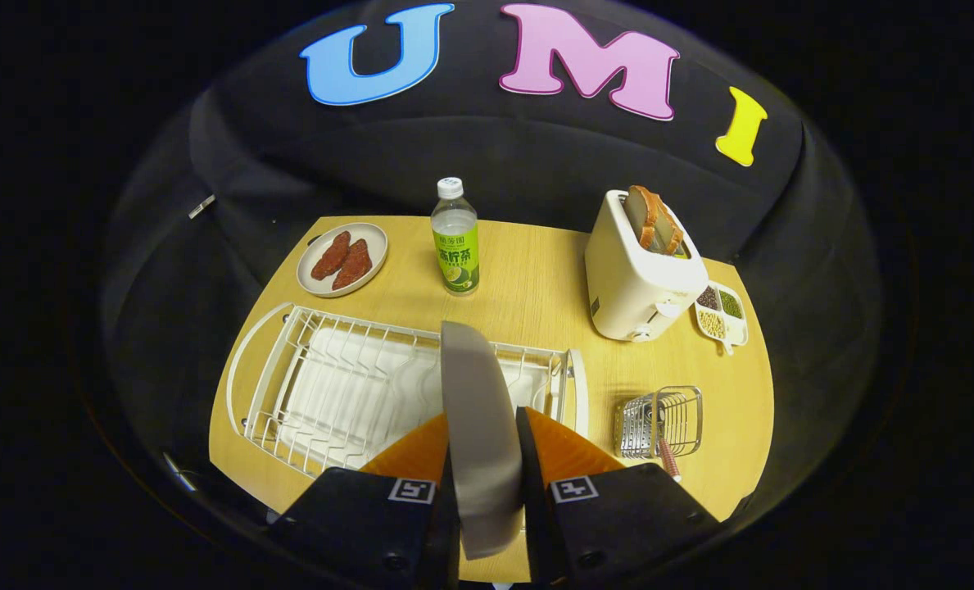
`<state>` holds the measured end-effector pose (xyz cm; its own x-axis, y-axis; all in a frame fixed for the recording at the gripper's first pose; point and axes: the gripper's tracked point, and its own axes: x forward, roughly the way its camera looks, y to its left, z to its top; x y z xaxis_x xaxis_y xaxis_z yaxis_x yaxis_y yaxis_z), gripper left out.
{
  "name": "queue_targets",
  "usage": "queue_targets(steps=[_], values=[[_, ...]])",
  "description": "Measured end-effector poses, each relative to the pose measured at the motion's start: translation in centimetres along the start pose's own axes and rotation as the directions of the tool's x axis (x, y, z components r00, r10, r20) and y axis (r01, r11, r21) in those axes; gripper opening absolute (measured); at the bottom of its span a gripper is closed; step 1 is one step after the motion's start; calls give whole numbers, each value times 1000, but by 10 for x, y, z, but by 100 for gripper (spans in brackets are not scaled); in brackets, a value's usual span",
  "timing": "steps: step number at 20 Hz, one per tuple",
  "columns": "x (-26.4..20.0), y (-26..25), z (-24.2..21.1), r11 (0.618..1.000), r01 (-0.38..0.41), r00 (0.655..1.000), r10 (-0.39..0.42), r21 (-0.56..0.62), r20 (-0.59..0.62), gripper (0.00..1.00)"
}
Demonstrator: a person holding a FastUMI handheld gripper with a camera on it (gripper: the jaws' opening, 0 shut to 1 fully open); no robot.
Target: Take the plate from the dish rack, then take the spoon from the basket and place it into the plate.
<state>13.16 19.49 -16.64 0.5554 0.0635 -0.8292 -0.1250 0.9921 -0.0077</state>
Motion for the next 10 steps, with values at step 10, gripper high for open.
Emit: queue_targets(steps=[10], values=[[-36, -33, -13, 993, -112, 992, 109, 48, 61, 28]])
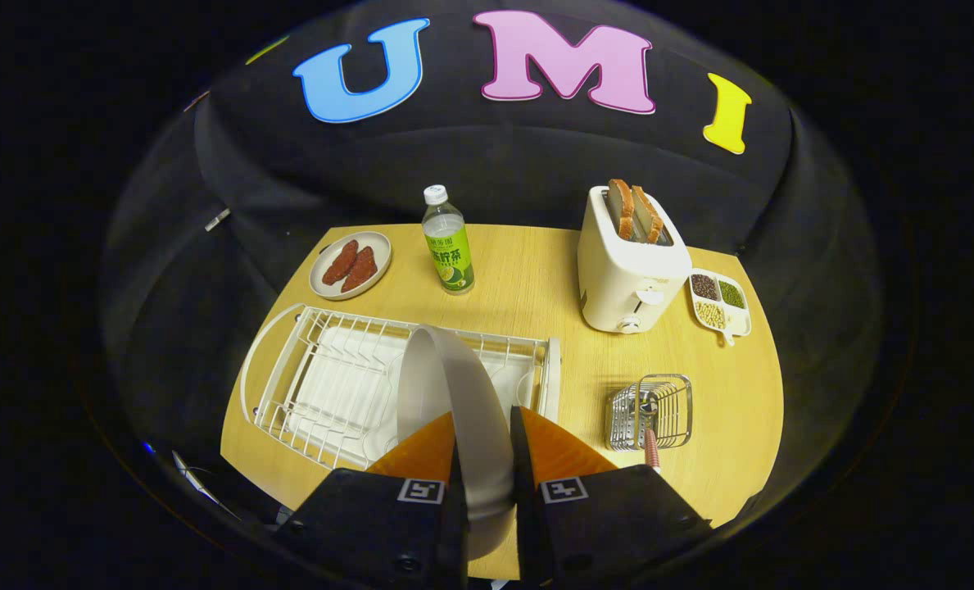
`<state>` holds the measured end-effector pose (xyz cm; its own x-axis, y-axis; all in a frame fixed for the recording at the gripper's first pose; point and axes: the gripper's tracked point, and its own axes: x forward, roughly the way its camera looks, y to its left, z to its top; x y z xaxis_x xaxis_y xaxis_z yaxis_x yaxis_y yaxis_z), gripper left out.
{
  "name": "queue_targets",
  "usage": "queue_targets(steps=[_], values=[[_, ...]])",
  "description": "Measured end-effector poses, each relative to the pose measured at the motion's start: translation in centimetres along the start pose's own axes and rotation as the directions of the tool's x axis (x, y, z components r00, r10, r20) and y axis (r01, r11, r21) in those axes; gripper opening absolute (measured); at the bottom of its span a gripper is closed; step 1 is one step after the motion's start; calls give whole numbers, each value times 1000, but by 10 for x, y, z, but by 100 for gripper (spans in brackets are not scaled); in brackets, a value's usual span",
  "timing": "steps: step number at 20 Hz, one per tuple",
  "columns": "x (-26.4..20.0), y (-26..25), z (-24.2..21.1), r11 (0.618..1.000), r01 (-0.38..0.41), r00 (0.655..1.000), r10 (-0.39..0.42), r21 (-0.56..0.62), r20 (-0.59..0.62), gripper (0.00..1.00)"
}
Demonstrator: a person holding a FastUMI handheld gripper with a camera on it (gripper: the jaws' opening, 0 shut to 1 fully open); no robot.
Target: Take the plate from the dish rack, then take the spoon from the basket and place it into the plate.
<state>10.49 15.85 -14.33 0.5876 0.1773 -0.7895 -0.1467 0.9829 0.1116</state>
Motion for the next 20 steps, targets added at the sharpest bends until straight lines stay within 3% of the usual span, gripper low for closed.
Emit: queue_targets(steps=[8, 17, 20], values=[[-74, -59, -32, 997, -53, 994, 47, 54, 95, 28], [-111, -124, -120, 941, -68, 998, 63, 332, 25, 28], [-108, -138, -148, 933, -72, 997, 81, 353, -12, 28]])
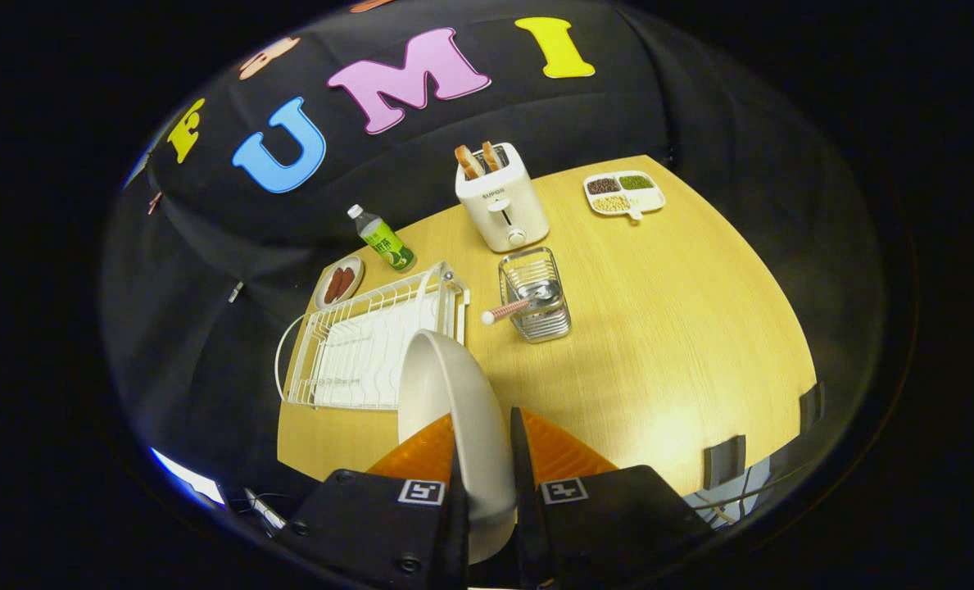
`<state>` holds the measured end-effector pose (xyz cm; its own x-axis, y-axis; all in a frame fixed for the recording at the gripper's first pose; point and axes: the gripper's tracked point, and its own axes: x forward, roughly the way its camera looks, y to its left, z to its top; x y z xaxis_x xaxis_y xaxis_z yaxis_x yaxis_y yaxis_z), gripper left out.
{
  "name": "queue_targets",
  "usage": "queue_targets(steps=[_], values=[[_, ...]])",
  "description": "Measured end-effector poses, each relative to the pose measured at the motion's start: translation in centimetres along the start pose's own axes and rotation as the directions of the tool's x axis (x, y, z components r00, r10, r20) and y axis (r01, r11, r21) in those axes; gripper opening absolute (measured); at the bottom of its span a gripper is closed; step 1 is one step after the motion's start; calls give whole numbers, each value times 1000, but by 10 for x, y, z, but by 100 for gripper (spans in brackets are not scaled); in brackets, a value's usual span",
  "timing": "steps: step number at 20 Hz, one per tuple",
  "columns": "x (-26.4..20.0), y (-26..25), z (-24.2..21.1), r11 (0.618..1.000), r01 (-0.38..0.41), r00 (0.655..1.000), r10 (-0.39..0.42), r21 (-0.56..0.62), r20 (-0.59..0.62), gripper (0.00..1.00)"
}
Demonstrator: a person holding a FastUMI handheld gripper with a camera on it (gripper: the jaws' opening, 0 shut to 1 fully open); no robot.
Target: Take the plate from the dish rack, then take the spoon from the basket and place it into the plate.
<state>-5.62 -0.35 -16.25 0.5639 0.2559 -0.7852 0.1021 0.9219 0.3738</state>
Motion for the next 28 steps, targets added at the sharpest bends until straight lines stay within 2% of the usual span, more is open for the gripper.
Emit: queue_targets(steps=[7, 11, 15, 20, 22, 25, 27, 28], values=[[40, -43, -30, 1000, -4, 991, 8, 30, -135, 28], [68, -56, -33, 999, -37, 978, 43, 35, -204, 28], [91, -69, -39, 997, -80, 961, 75, -10, -266, 28], [107, -73, -41, 987, -154, 950, 161, 48, -266, 28], [116, -86, -40, 990, -139, 960, 135, 0, -245, 29], [119, -105, -43, 989, -126, 965, 103, -81, -241, 42], [118, -108, -36, 984, -134, 973, 109, -116, -201, 67], [116, -108, -31, 981, -136, 978, 110, -139, -180, 69]])
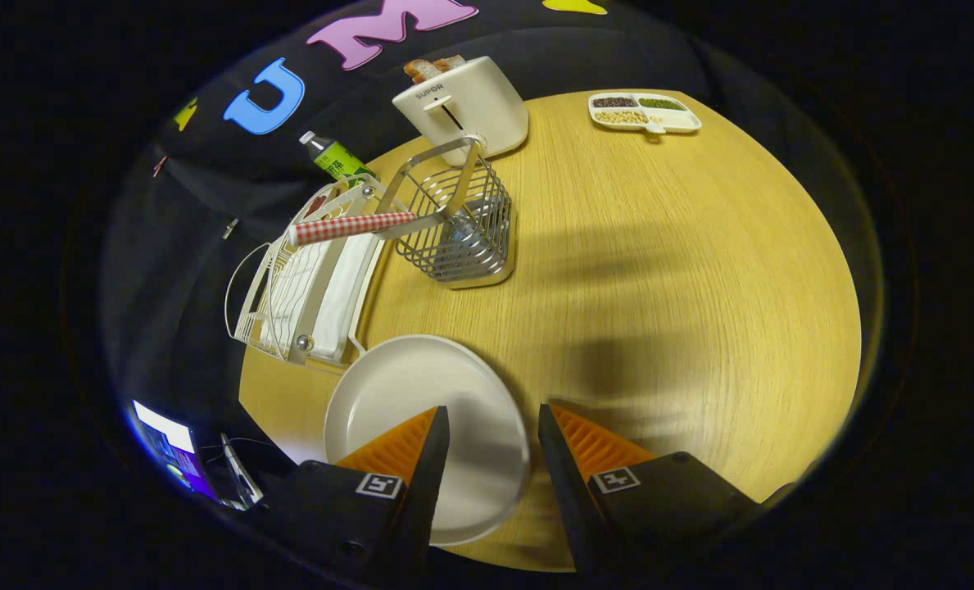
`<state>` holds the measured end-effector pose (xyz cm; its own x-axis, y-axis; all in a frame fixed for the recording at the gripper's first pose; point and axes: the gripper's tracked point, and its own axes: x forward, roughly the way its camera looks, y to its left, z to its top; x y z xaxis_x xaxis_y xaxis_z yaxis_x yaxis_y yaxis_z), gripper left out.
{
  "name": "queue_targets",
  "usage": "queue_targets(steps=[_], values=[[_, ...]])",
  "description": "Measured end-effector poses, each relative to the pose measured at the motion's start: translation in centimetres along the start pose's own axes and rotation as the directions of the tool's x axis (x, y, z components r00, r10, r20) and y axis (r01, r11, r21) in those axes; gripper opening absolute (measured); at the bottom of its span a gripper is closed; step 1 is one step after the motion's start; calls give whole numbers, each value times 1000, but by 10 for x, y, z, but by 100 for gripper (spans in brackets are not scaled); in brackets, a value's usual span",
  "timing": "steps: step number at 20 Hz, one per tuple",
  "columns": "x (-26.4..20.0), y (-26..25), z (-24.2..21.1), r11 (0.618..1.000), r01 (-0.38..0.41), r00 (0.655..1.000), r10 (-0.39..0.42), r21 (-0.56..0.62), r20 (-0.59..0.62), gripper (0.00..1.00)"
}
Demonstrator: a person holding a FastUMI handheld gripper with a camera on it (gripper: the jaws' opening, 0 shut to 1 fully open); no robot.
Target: Take the plate from the dish rack, then take the spoon from the basket and place it into the plate.
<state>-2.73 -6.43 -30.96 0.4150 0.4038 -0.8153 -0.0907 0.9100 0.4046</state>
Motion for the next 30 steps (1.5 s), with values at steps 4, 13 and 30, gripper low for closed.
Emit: queue_targets(steps=[4, 13, 30], values=[[-14, 18, 33, 992, -17, 988, 36, -122, 154, 96], [-30, 86, 88, 903, -7, 927, 167, -430, 335, 99], [34, 98, 143, 843, 94, 891, 166, -530, 423, 93]])
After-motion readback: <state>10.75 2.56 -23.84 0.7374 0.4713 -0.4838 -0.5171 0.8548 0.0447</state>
